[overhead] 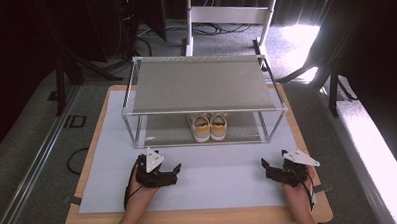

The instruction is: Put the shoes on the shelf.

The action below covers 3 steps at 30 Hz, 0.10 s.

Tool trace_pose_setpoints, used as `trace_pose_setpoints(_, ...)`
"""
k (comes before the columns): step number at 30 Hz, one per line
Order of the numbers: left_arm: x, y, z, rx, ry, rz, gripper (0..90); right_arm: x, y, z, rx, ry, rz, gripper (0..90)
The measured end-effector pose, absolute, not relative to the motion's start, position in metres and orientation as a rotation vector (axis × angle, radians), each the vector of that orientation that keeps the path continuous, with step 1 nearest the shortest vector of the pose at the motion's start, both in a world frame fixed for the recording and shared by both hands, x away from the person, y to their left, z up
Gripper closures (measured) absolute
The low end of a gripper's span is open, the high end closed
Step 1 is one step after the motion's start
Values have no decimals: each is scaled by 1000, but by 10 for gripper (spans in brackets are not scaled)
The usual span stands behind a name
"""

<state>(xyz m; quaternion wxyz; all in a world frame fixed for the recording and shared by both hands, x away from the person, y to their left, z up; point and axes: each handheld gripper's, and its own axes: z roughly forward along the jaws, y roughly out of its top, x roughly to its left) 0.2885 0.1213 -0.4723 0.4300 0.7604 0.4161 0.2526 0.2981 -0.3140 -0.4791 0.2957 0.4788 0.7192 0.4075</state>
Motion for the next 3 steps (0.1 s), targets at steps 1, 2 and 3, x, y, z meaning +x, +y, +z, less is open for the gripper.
trace_pose_setpoints(1, 289, 121, -472, 1897, 1038, 630, 89, 298, -314, -479, 1274, 1913, 1084, 131)
trace_pose_setpoints(2, 289, 121, -472, 1899, 1040, 632, 89, 298, -314, -479, 1274, 1914, 1081, 131)
trace_pose_setpoints(3, 289, 122, -472, 1899, 1039, 631, 89, 298, -314, -479, 1274, 1914, 1081, 131)
